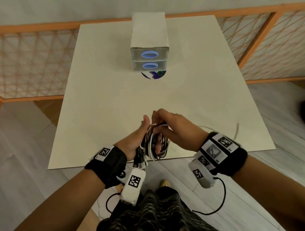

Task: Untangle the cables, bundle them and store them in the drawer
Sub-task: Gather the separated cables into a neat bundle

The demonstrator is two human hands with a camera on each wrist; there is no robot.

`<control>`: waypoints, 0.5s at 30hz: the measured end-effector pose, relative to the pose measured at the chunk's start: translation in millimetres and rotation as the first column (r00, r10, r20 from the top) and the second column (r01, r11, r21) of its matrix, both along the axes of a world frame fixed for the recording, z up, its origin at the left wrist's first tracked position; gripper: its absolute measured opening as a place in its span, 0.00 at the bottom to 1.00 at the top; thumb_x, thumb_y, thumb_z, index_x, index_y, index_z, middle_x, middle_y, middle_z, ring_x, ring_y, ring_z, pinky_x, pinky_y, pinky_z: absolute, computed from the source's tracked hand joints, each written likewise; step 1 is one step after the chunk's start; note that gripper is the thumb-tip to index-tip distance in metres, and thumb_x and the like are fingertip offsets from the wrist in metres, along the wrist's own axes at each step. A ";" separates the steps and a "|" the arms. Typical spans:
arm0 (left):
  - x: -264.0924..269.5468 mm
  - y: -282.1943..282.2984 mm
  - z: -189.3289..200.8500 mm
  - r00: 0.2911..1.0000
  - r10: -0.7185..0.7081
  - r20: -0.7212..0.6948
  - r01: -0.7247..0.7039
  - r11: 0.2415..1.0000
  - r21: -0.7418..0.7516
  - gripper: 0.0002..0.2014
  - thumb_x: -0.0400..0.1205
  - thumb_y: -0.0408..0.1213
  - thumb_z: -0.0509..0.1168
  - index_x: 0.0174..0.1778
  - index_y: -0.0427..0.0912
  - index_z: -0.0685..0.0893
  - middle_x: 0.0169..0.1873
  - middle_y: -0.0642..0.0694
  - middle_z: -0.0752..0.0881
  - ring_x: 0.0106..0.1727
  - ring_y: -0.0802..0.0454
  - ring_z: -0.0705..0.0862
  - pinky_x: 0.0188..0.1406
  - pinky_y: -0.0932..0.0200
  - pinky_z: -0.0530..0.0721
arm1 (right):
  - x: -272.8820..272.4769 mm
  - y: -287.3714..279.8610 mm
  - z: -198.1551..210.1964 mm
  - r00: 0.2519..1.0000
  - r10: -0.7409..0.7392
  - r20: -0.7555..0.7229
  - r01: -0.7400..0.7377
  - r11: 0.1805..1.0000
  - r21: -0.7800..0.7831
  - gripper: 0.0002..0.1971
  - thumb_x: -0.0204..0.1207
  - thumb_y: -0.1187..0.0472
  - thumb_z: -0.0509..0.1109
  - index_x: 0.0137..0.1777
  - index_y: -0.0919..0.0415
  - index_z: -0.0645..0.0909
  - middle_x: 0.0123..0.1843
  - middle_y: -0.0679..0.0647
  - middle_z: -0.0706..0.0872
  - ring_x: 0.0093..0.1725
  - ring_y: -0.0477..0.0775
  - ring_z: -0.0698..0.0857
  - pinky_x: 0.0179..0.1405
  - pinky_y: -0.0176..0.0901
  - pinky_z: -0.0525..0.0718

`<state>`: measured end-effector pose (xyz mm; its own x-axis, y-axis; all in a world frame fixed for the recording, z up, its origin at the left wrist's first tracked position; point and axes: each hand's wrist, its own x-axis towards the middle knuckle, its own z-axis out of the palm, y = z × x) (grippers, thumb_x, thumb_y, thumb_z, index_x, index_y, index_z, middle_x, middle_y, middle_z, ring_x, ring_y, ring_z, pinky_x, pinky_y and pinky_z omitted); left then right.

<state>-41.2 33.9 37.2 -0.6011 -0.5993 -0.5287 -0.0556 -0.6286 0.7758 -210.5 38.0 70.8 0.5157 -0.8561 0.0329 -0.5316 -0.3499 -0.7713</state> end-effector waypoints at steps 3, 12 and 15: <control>0.1 9.5 2.5 0.990 -0.059 -0.132 0.067 0.996 0.060 0.25 0.61 0.56 0.78 0.30 0.39 0.78 0.16 0.47 0.77 0.20 0.53 0.77 0.26 0.62 0.79 | -1.7 0.1 -7.3 0.998 -0.035 0.053 0.035 0.999 0.007 0.10 0.78 0.64 0.66 0.57 0.60 0.73 0.48 0.54 0.82 0.44 0.50 0.81 0.44 0.35 0.79; 3.9 9.1 5.1 0.889 0.282 -0.362 -0.213 0.952 0.219 0.14 0.65 0.37 0.74 0.25 0.41 0.73 0.12 0.50 0.71 0.18 0.54 0.72 0.51 0.61 0.84 | -8.8 12.4 -47.7 0.943 -0.329 0.051 0.320 0.937 0.138 0.11 0.85 0.59 0.53 0.57 0.60 0.76 0.31 0.48 0.78 0.29 0.44 0.75 0.31 0.30 0.70; 2.5 1.0 16.0 0.757 0.476 -0.448 -0.397 0.879 0.263 0.14 0.64 0.41 0.77 0.27 0.43 0.76 0.14 0.53 0.73 0.20 0.56 0.74 0.45 0.62 0.85 | -5.1 26.6 -58.0 0.958 -0.287 -0.021 0.286 0.939 0.192 0.11 0.84 0.64 0.53 0.62 0.61 0.73 0.35 0.51 0.78 0.31 0.46 0.74 0.31 0.30 0.70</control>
<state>-38.7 34.9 53.2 -0.4915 -0.8017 -0.3402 0.6099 -0.5957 0.5226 -215.6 64.6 12.8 0.2483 -0.9581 -0.1428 -0.5820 -0.0297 -0.8127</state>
